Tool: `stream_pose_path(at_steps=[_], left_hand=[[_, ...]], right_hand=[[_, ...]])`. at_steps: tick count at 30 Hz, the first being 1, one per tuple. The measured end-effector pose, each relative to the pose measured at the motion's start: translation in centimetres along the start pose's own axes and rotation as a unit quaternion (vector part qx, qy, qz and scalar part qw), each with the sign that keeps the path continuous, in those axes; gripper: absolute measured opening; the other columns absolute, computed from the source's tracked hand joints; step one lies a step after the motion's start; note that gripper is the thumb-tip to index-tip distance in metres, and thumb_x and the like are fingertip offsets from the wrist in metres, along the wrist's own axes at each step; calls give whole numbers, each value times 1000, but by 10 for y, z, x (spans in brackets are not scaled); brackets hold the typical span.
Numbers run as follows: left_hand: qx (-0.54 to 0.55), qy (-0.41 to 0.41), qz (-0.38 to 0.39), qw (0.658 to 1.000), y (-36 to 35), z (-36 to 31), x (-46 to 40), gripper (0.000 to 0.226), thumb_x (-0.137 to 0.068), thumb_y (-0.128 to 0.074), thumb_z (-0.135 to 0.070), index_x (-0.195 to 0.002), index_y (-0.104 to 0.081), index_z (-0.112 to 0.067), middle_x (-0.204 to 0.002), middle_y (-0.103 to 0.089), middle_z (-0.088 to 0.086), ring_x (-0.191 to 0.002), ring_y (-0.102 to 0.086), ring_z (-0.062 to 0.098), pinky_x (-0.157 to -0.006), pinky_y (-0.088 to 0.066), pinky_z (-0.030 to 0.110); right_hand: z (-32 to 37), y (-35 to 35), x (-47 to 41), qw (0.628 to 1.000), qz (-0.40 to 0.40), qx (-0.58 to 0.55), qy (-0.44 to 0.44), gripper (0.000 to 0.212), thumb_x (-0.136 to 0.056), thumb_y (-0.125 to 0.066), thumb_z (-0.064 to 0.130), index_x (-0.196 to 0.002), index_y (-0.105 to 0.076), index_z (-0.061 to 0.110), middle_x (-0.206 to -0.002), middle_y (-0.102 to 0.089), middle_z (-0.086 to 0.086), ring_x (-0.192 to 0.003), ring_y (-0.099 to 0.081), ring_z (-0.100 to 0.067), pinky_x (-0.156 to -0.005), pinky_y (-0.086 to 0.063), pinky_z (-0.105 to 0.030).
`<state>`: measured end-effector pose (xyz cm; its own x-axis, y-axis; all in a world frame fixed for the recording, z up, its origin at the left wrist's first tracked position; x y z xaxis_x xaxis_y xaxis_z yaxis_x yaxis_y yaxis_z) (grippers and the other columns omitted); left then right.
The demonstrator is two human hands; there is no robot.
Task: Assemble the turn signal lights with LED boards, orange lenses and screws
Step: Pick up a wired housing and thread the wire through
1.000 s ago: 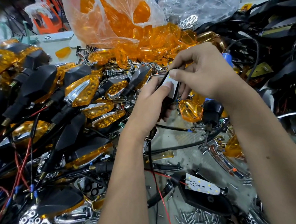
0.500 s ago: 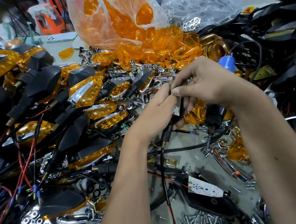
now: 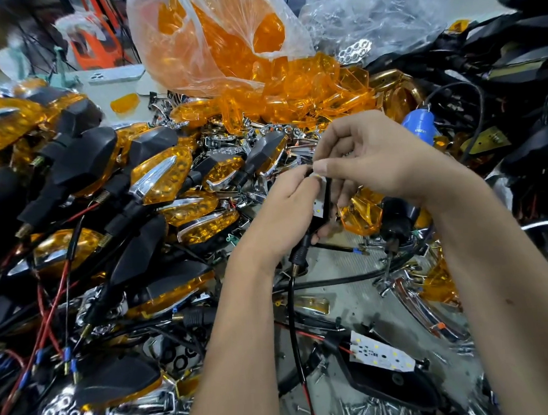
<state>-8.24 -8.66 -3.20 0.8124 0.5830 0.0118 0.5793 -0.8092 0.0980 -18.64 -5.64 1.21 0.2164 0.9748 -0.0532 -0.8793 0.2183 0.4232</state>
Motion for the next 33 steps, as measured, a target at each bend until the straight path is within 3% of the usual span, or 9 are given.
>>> stream_pose_path(at_steps=[7, 11, 16, 19, 22, 24, 27, 30, 33], left_hand=[[1, 37, -58, 998, 15, 9, -1, 27, -104, -32, -10, -99, -52, 8, -83, -55, 18, -55, -51, 24, -43, -39, 28], [1, 58, -137, 989, 40, 17, -1, 29, -98, -36, -17, -98, -54, 6, -85, -56, 16, -62, -51, 26, -51, -41, 33], [84, 46, -181, 979, 55, 18, 2, 24, -103, -32, -10, -96, -54, -4, -78, -58, 17, -52, -54, 24, -44, -43, 29], [116, 62, -203, 970, 64, 25, 3, 34, -105, -31, -12, -124, -56, 2, -83, -56, 15, -57, -54, 26, -45, -46, 27], [132, 72, -210, 966, 71, 31, 3, 46, -105, -29, -13, -147, -40, 2, -65, -61, 3, -51, -59, 25, -45, -46, 29], [143, 63, -213, 964, 74, 29, 4, 43, -104, -27, -13, -145, -39, -2, -57, -62, -1, -49, -59, 23, -46, -46, 30], [168, 49, -215, 961, 76, 28, 4, 34, -104, -29, -13, -134, -35, -29, -56, -64, -2, -50, -60, 21, -48, -48, 31], [166, 52, -223, 959, 77, 26, 5, 27, -103, -30, -13, -119, -50, -23, -57, -66, 0, -50, -62, 20, -47, -48, 29], [164, 58, -222, 959, 75, 24, 7, 32, -104, -30, -13, -98, -54, -34, -60, -67, 4, -51, -62, 22, -47, -49, 29]], right_hand=[[-1, -5, -3, 999, -30, 24, 6, 7, -100, -66, 6, -94, -64, 3, -68, -72, -16, -59, -74, -32, -54, -63, -40], [3, 12, -2, 991, -122, 33, 31, 10, -98, -69, 6, -89, -66, 4, -72, -72, -14, -54, -72, -26, -49, -60, -35], [3, 17, -12, 983, -148, 107, 13, 13, -98, -70, 10, -85, -67, 10, -71, -73, -8, -56, -71, -18, -51, -59, -32], [14, 8, -34, 965, -140, 222, 25, 12, -95, -71, 13, -83, -69, 16, -76, -72, -1, -68, -70, -13, -64, -60, -30], [33, 0, -64, 948, -153, 272, 56, 12, -93, -71, 13, -84, -69, 21, -83, -70, 2, -79, -65, -11, -77, -58, -30], [47, -13, -85, 942, -135, 297, 81, 9, -94, -69, 13, -89, -73, 20, -89, -71, 2, -86, -66, -15, -84, -58, -34], [58, -52, -115, 921, -26, 371, 114, 25, -97, -65, 8, -111, -79, 23, -114, -76, 2, -105, -66, -16, -96, -52, -29], [45, -98, -131, 891, 125, 426, 101, 55, -98, -58, -5, -141, -64, 29, -147, -61, 0, -136, -54, -22, -110, -41, -32], [38, -102, -136, 894, 129, 418, 96, 47, -100, -62, 1, -137, -68, 29, -142, -64, -2, -131, -58, -24, -106, -48, -33]])
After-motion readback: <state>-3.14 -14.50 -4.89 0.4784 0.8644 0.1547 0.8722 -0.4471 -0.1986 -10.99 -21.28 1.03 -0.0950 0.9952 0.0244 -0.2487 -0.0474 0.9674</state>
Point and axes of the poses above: each hand's wrist, its own x-axis away from the middle knuckle, its own y-axis out of the back of the hand, z = x × y, the point moved 9 cm from there along -x, towards the middle knuckle
